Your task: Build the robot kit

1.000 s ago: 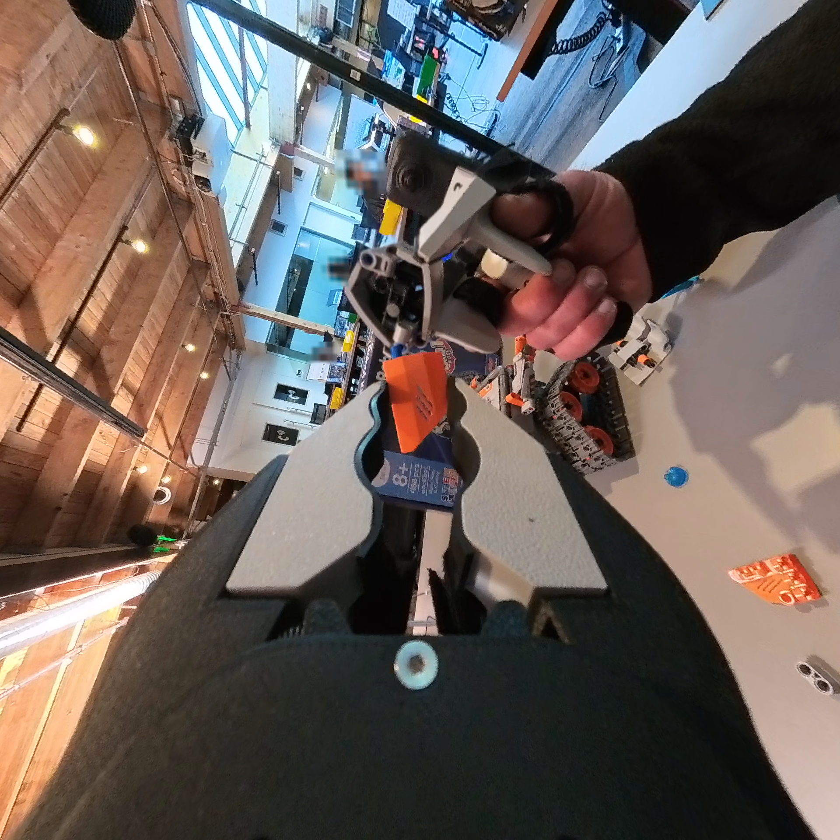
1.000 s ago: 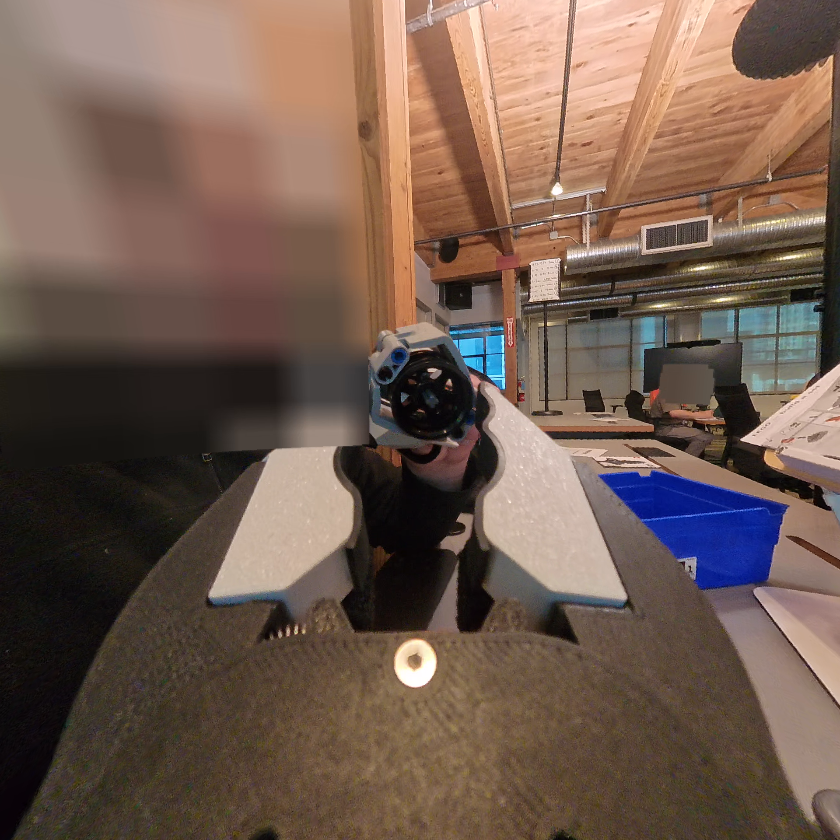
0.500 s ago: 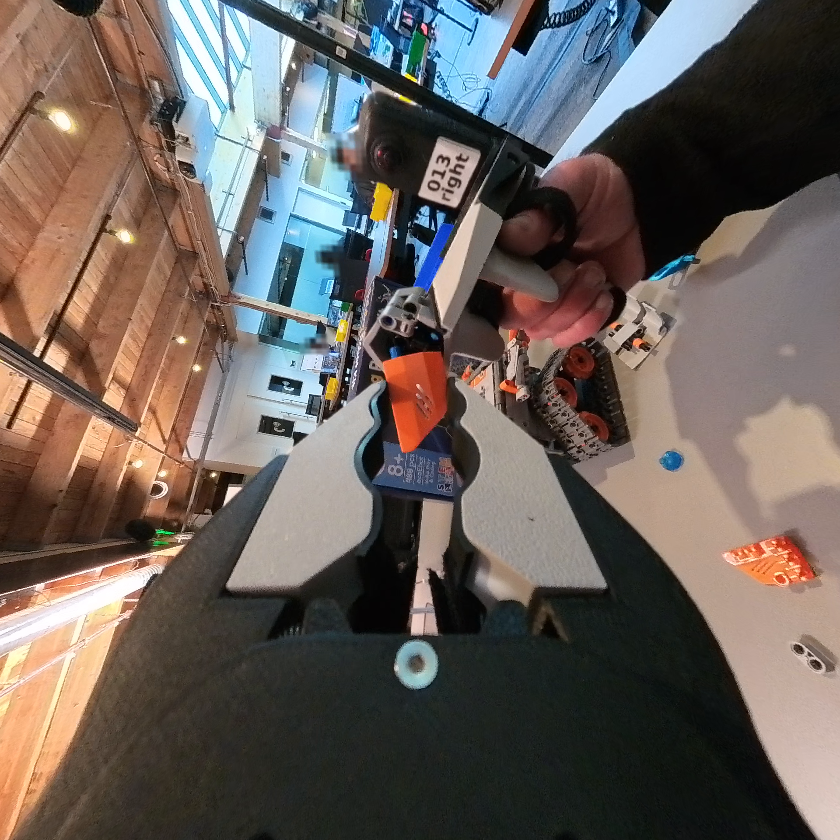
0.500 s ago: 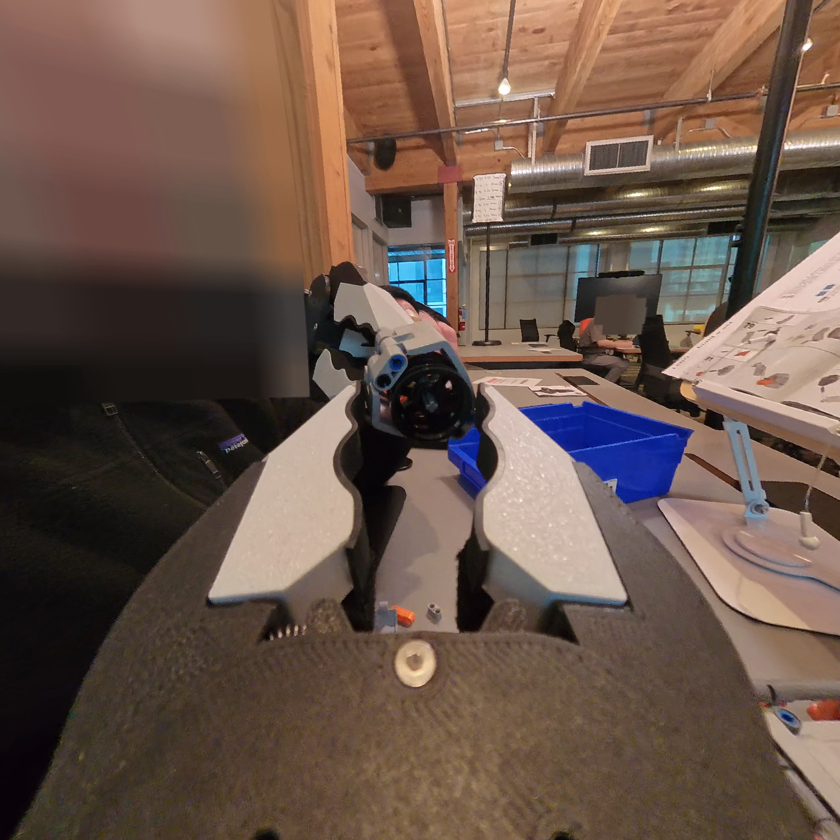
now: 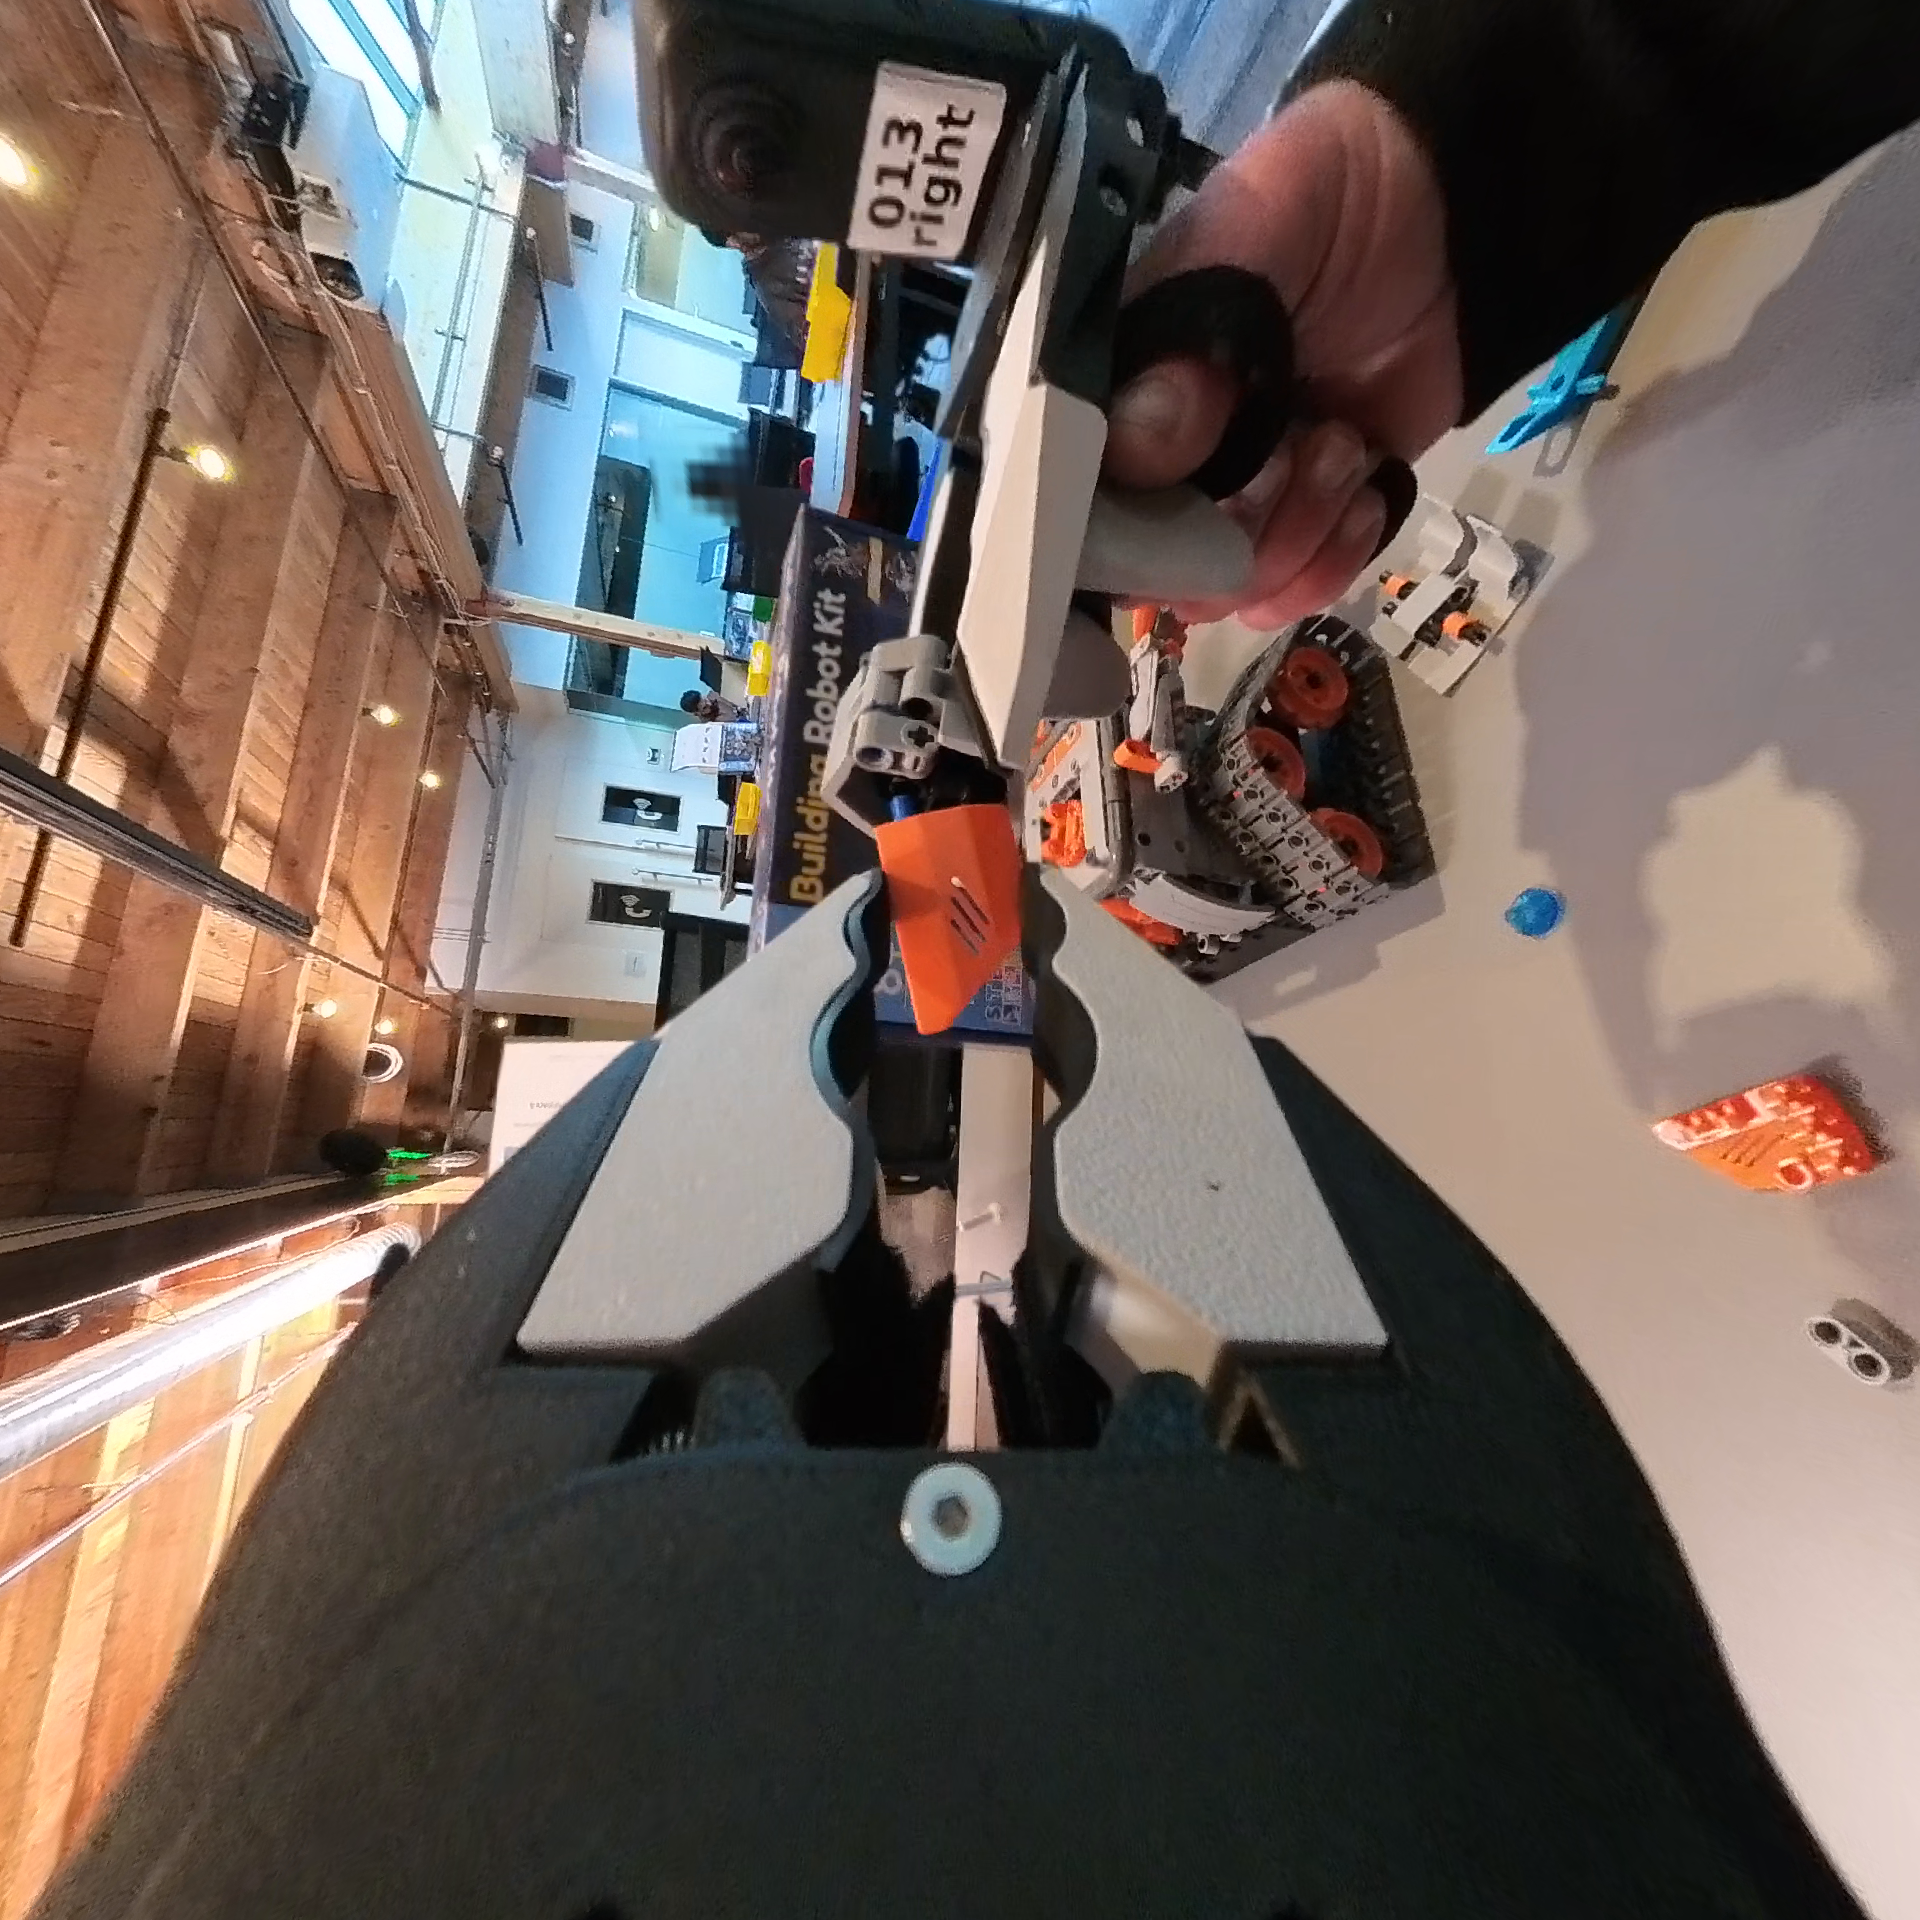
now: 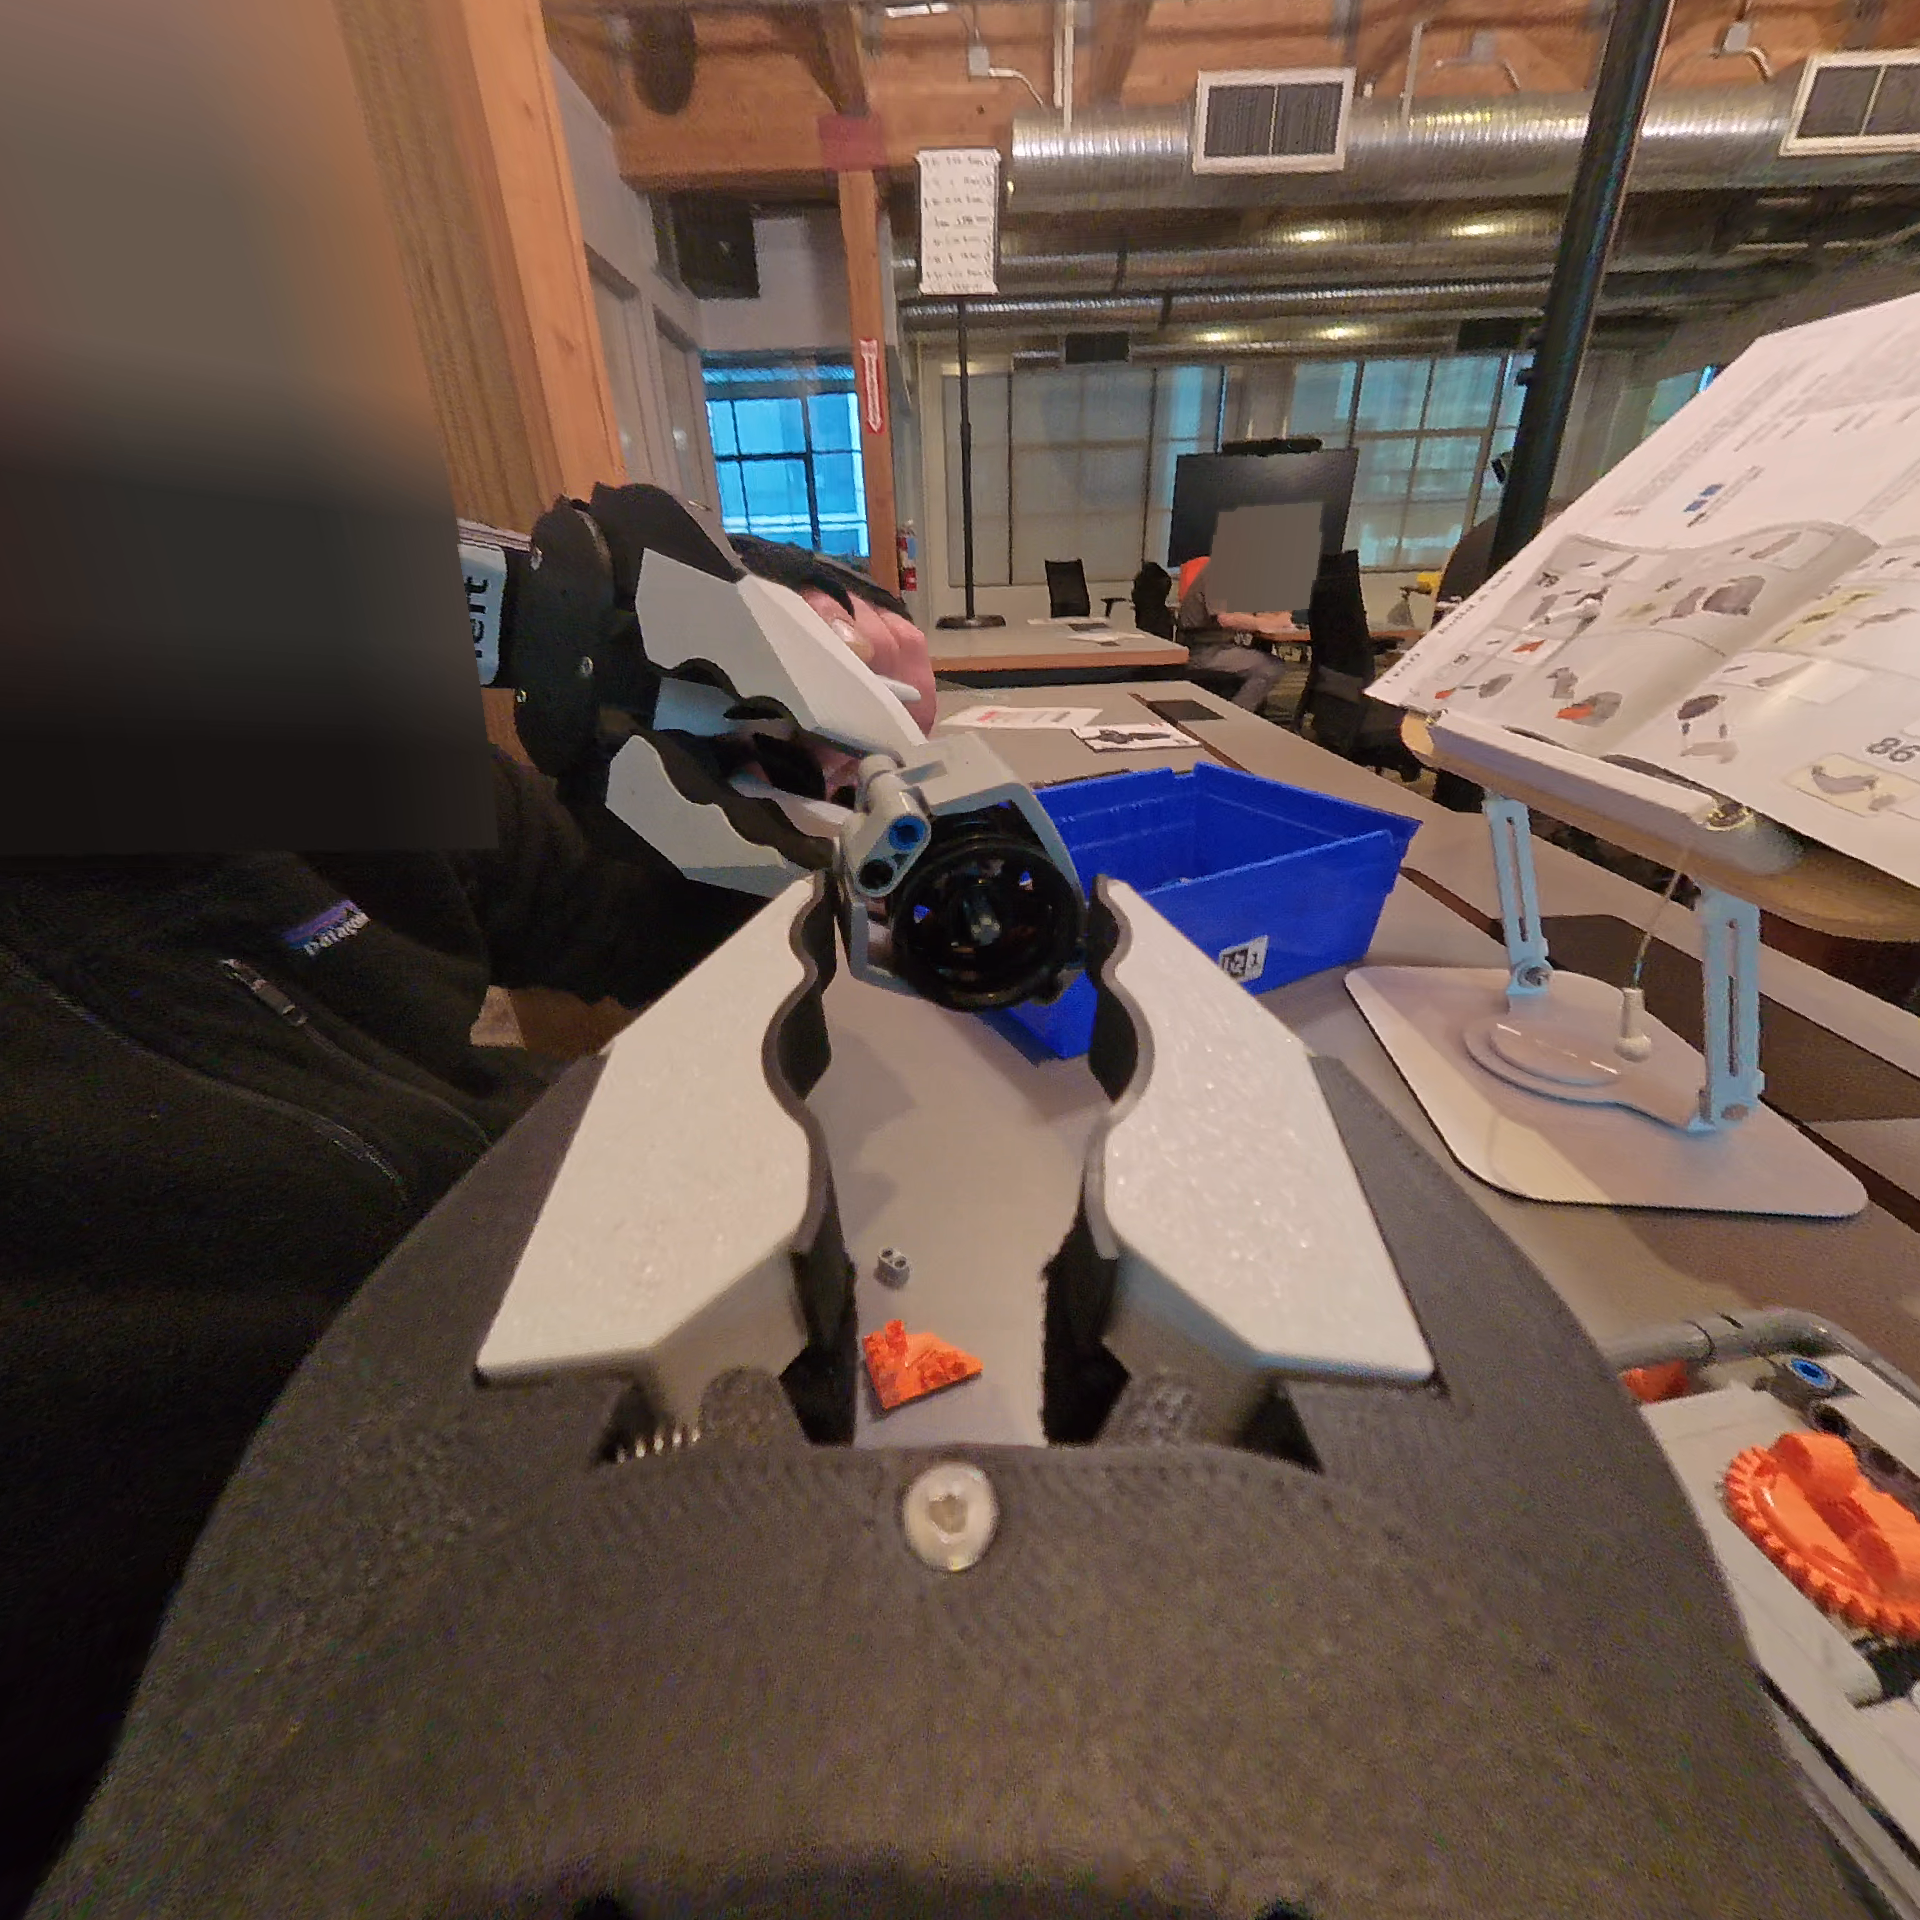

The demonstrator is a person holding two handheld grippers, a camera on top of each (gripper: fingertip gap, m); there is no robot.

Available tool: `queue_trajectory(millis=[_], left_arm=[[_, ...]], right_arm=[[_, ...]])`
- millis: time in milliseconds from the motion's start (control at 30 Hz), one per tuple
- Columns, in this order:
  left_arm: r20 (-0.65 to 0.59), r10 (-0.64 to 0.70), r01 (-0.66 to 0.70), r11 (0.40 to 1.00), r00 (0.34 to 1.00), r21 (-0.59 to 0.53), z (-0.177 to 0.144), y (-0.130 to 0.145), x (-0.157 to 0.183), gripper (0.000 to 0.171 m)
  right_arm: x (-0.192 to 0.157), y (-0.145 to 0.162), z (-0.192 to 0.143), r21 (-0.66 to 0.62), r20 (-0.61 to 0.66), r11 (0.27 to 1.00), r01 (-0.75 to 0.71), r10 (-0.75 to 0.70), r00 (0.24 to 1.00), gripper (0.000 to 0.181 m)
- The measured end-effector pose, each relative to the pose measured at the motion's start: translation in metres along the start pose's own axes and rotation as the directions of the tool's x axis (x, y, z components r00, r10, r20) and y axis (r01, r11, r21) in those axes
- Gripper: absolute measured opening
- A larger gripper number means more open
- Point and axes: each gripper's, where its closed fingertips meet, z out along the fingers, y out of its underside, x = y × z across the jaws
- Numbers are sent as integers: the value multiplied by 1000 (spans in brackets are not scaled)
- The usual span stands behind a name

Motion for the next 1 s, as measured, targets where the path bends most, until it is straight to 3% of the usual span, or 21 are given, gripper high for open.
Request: queue_trajectory(millis=[500,1000], left_arm=[[-29,75,-76,996,997,-36,6,16,11,22],[-47,60,-63,996,997,-66,6,32,22,22]], right_arm=[[12,19,4,-130,-95,991,23,-36,995,46],[19,34,11,-197,-131,980,-31,5,991,46]])
